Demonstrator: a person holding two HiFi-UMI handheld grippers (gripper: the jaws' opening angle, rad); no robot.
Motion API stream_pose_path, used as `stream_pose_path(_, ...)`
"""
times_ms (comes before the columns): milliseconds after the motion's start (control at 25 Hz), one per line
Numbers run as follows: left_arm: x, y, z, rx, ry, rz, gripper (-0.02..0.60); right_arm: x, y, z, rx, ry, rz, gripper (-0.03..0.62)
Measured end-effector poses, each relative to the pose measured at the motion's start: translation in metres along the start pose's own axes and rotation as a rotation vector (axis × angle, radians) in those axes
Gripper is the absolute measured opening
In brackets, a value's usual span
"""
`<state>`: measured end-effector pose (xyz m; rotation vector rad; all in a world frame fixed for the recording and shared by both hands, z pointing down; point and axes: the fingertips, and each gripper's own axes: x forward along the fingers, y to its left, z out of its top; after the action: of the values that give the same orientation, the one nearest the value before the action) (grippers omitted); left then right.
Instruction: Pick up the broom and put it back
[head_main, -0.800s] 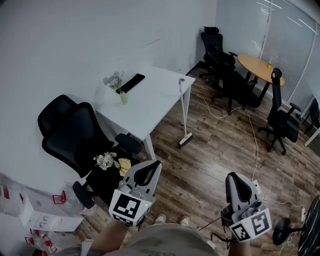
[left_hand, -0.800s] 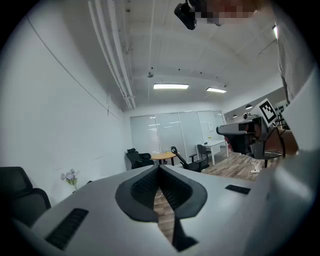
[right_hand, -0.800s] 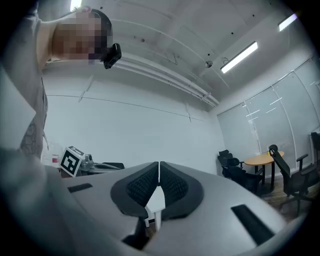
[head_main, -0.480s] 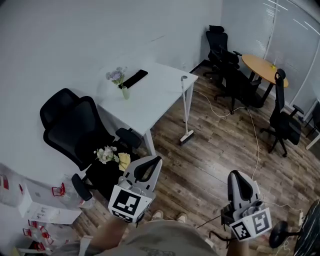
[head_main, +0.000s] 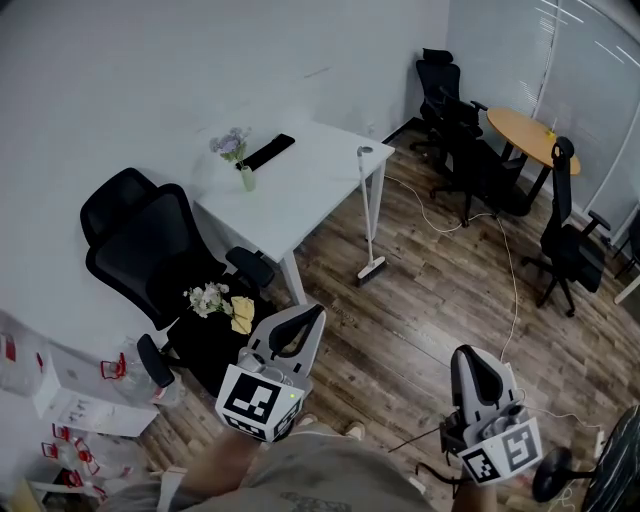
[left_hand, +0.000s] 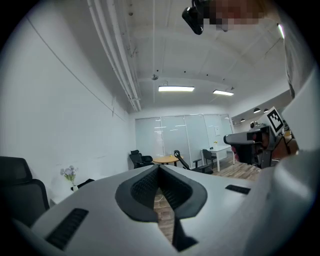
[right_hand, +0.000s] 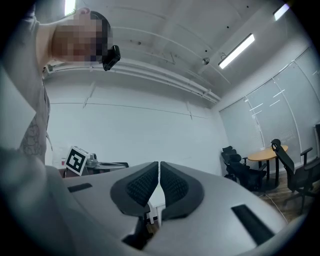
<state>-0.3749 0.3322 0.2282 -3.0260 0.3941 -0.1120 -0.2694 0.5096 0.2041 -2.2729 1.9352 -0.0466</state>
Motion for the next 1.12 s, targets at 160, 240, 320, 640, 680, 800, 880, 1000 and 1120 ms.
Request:
stream_pose_path(160, 0.008, -0.011, 0.002, 0.006, 0.002, -0.005, 0.015, -0.012, -0.013, 0.004, 0.039, -0.046, 0.012, 0.038)
stream_pose_path(240, 0.011, -0.013, 0.000, 0.010, 0.014, -0.009, 0.017, -0.013, -0.015, 0.005, 0.034, -0.048, 0.029, 0.095)
stream_pose_path(320, 0.014, -0.013, -0.003, 0.011, 0.020, -0.010, 0.015, -0.013, -0.020, 0.004, 0.019, -0.046, 0.025, 0.172)
stream_pose_path(640, 0.051, 0.000, -0.010, 0.017, 0.013, -0.019, 0.016, 0.010, -0.054, -0.005, 0.017, -0.048, -0.009, 0.192)
stream_pose_path(680, 0.058, 0.004, -0.011, 0.018, 0.012, -0.020, 0.015, 0.016, -0.059, -0.007, 0.015, -0.044, -0.009, 0.192)
stream_pose_path(800, 0.085, 0.018, -0.015, 0.019, 0.012, -0.028, 0.016, 0.041, -0.077, -0.012, 0.010, -0.032, -0.004, 0.192)
stream_pose_path(880, 0.110, 0.028, -0.017, 0.012, 0.015, -0.042, 0.015, 0.062, -0.092, -0.016, 0.010, -0.021, 0.002, 0.192)
stream_pose_path(1000, 0.146, 0.046, -0.016, 0.010, 0.013, -0.054, 0.016, 0.097, -0.114, -0.020, 0.017, -0.004, 0.012, 0.192)
stream_pose_path(1120, 0.178, 0.070, -0.016, 0.012, 0.011, -0.046, 0.016, 0.135, -0.133, -0.020, 0.018, 0.001, 0.019, 0.192)
